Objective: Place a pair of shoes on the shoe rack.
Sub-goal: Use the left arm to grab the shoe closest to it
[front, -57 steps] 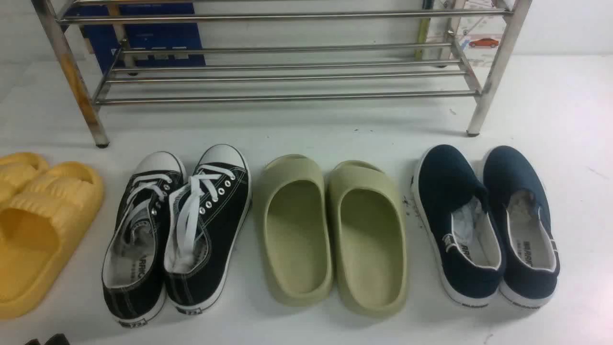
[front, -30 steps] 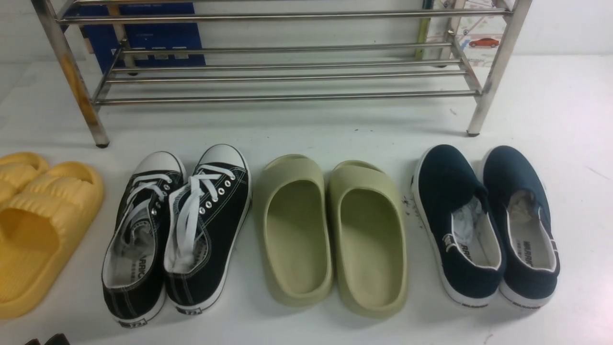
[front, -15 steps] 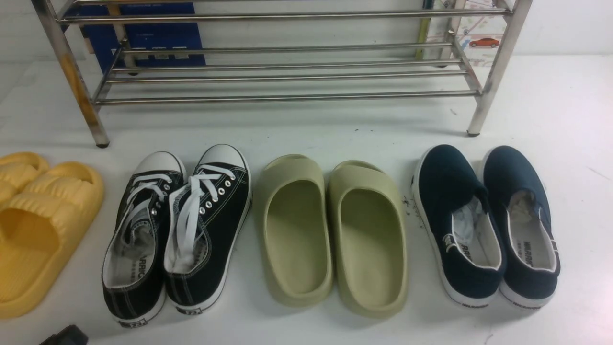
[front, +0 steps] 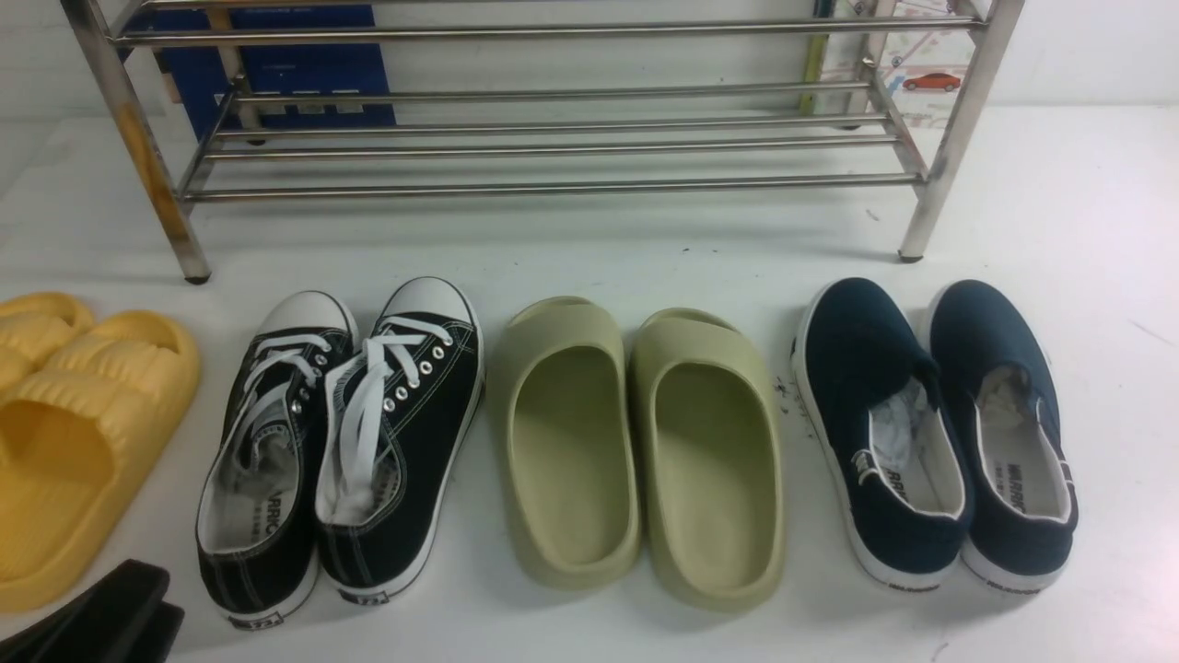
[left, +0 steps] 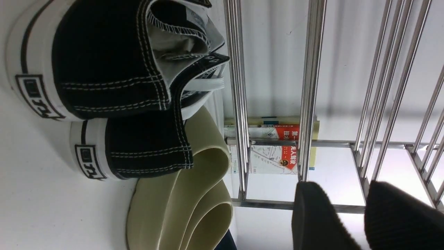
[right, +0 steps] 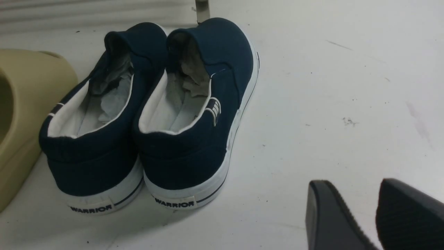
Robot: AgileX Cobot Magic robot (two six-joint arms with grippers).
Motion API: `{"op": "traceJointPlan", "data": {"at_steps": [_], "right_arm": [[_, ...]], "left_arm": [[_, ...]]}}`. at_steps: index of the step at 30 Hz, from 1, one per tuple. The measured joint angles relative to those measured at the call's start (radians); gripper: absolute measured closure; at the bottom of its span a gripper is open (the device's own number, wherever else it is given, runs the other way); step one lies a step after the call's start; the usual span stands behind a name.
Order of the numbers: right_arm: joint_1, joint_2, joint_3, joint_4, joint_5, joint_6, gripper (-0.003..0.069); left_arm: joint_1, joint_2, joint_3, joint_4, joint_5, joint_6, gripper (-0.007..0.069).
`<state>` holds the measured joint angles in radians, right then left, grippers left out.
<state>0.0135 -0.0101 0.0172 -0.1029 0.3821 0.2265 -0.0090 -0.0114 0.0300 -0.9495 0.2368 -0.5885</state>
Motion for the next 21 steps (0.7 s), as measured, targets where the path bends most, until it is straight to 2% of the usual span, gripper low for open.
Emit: {"op": "traceJointPlan", "data": {"at_steps": [3,7,11,13,16,17,19,21], "right_arm": [[0.000,0.000,0.000,0.000,0.000,0.000,0.0413],[0.000,0.000,0.000,0.000,0.000,0.000,0.0413],[0.000,0.000,0.000,0.000,0.000,0.000,0.0413],[0.000,0.000,0.000,0.000,0.000,0.000,0.0413],[0.000,0.000,0.000,0.000,0.000,0.000,0.0413],[0.000,0.000,0.000,0.000,0.000,0.000,0.0413],[0.000,0.000,0.000,0.000,0.000,0.000,0.0413],[0.000,0.000,0.000,0.000,0.000,0.000,0.0413]], "left_arm": [[0.000,0.000,-0.006,-0.001,0.014,0.035,0.0386],[0.000,0.000,-0.140,0.000,0.091,0.251,0.0388],[0.000,0.050,-0.256,0.041,0.152,0.318,0.0435],[0.000,0.142,-0.327,0.133,0.212,0.331,0.0495],[0.000,0.346,-0.479,0.364,0.397,0.336,0.0638],[0.000,0.433,-0.543,0.467,0.484,0.338,0.0638],[0.000,0.495,-0.589,0.535,0.544,0.339,0.0638],[0.000,0.626,-0.679,0.673,0.666,0.343,0.0638]]}}
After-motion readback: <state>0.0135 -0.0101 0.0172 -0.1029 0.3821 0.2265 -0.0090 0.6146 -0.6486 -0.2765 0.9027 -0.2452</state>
